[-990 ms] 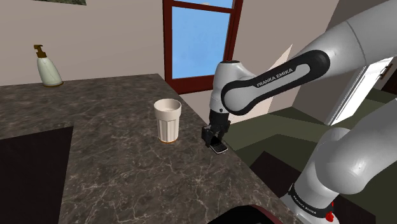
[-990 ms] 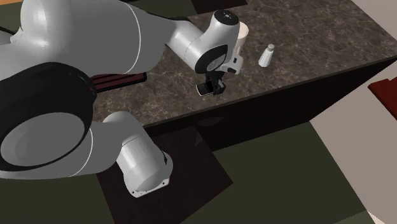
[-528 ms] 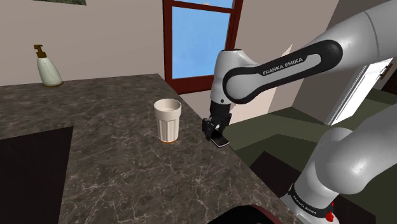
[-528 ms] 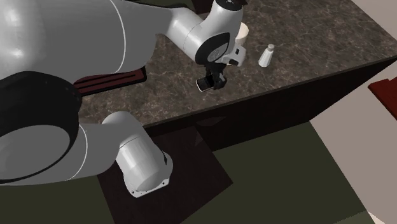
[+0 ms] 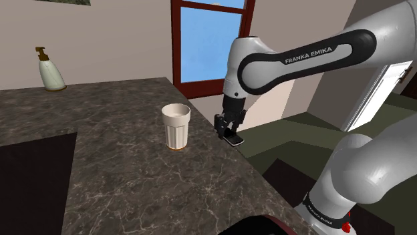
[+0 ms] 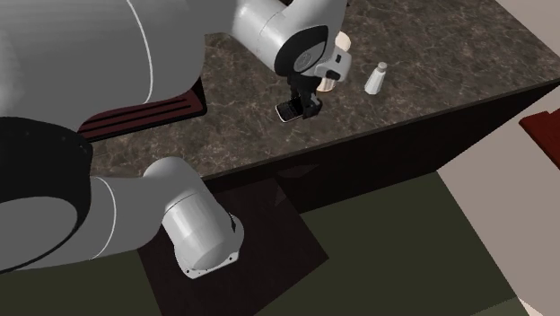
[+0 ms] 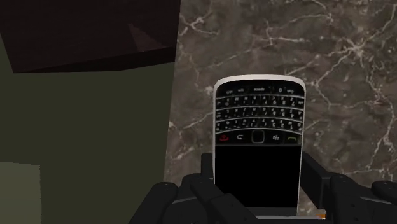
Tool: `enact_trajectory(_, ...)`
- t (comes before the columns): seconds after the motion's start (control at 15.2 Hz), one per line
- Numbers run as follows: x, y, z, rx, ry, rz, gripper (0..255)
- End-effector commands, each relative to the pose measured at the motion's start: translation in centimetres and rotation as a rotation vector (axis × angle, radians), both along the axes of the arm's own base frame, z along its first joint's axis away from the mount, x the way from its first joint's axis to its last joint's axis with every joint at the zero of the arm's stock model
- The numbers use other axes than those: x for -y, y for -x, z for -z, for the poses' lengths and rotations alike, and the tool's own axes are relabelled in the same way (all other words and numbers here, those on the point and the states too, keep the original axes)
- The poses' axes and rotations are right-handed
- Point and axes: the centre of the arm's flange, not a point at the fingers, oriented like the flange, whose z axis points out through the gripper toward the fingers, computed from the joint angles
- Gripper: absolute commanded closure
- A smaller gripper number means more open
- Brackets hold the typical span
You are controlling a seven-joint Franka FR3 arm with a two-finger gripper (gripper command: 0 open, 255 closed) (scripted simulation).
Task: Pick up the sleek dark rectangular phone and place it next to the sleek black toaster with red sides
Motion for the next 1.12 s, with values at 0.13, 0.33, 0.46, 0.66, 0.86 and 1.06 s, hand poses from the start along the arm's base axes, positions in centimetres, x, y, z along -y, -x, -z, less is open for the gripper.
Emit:
enact_trajectory(0.13,-0.1,0.0,-2.1,0.000,0.000,0.000,255)
enact_trajectory(0.33,-0.1,0.0,-3.7,0.000,0.000,0.000,255)
enact_trajectory(0.46,-0.1,0.0,-4.8,0.000,0.000,0.000,255)
enact_trajectory(0.66,-0.1,0.0,-6.4,0.000,0.000,0.000,255)
enact_trajectory(0.86,-0.1,0.0,-7.9,0.000,0.000,0.000,255)
enact_trajectory(1.06,-0.1,0.0,-9.5,0.000,0.000,0.000,255)
